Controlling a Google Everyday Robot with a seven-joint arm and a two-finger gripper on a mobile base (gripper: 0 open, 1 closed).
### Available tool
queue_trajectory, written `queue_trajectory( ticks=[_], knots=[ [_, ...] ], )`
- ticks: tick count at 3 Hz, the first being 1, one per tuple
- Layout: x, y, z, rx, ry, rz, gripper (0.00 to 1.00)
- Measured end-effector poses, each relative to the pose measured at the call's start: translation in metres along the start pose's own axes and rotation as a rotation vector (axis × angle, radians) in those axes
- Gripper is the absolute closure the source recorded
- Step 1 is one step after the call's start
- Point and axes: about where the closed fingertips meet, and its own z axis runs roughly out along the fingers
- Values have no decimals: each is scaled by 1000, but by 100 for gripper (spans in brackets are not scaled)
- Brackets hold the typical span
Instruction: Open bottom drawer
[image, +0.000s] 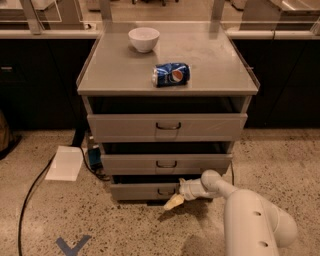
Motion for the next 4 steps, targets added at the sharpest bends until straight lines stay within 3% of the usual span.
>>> queue_trajectory(
  ticks=[2, 3, 4],
  knots=[
    [0, 4, -2, -13, 18, 24, 0],
    [6, 7, -33, 24, 26, 123, 0],
    [12, 36, -50, 52, 12, 205, 0]
  ],
)
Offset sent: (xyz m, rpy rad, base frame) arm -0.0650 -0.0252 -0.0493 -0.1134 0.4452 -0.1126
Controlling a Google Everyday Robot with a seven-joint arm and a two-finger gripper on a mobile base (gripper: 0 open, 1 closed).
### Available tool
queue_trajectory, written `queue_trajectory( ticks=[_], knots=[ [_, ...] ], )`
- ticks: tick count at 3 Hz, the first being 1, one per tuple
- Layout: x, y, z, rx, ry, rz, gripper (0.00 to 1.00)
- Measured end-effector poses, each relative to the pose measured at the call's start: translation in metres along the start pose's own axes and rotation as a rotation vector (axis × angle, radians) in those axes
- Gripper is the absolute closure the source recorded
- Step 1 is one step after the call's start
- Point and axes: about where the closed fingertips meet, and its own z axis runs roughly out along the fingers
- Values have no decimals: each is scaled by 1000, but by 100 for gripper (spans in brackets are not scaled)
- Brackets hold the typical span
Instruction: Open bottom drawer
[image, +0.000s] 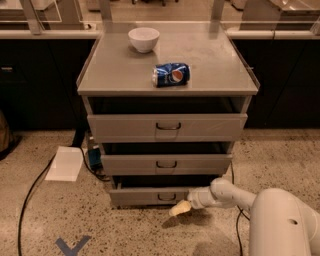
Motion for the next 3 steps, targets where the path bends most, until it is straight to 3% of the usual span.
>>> queue_trajectory(
  ticks=[1, 2, 3],
  knots=[
    [25, 34, 15, -51, 36, 13, 0],
    [25, 34, 15, -51, 36, 13, 0],
    [2, 37, 7, -30, 30, -30, 0]
  ],
)
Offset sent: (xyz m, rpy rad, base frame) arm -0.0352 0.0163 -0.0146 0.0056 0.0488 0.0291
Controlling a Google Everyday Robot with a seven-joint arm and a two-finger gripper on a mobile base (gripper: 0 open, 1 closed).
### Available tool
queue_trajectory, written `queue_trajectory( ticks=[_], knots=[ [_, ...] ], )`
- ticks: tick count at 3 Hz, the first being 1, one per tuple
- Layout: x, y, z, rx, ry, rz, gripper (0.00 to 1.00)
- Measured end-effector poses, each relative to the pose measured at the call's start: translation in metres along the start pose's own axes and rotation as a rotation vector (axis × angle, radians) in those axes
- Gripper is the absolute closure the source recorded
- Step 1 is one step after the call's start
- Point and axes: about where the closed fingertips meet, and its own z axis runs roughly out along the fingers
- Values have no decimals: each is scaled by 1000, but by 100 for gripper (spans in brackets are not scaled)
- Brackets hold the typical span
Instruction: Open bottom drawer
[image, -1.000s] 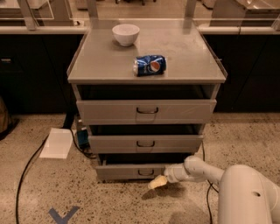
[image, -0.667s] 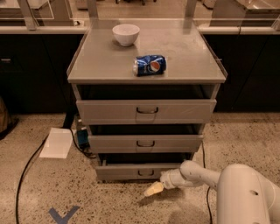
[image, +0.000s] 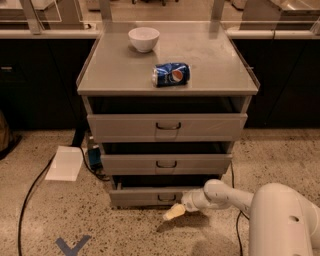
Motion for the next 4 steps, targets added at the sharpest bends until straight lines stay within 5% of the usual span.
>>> queue_trajectory(
  ticks=[2, 4],
  knots=[
    [-17, -10, -2, 51, -32, -87, 0],
    [-3, -42, 28, 55, -18, -80, 0]
  ],
)
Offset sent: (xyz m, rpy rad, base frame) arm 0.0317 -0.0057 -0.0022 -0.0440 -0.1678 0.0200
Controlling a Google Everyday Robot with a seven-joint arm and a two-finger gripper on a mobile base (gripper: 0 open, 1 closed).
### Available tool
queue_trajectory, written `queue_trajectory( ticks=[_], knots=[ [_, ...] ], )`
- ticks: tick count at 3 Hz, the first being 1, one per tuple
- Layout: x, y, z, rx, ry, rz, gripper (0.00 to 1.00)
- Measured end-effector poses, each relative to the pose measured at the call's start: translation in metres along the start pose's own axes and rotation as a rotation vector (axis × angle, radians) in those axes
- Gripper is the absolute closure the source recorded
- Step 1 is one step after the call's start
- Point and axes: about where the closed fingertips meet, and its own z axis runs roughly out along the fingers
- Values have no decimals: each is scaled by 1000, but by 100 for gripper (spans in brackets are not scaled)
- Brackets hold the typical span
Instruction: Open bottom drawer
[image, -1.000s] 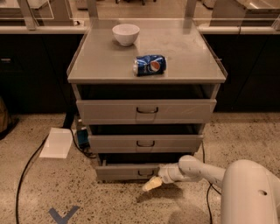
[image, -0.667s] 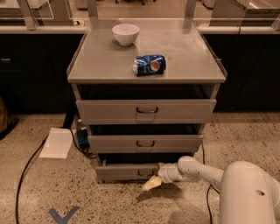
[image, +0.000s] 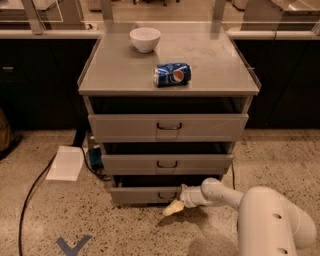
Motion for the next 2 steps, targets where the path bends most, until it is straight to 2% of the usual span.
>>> queue_trajectory(
  ticks=[2],
  knots=[
    [-2, 1, -2, 0, 0, -1, 0]
  ],
)
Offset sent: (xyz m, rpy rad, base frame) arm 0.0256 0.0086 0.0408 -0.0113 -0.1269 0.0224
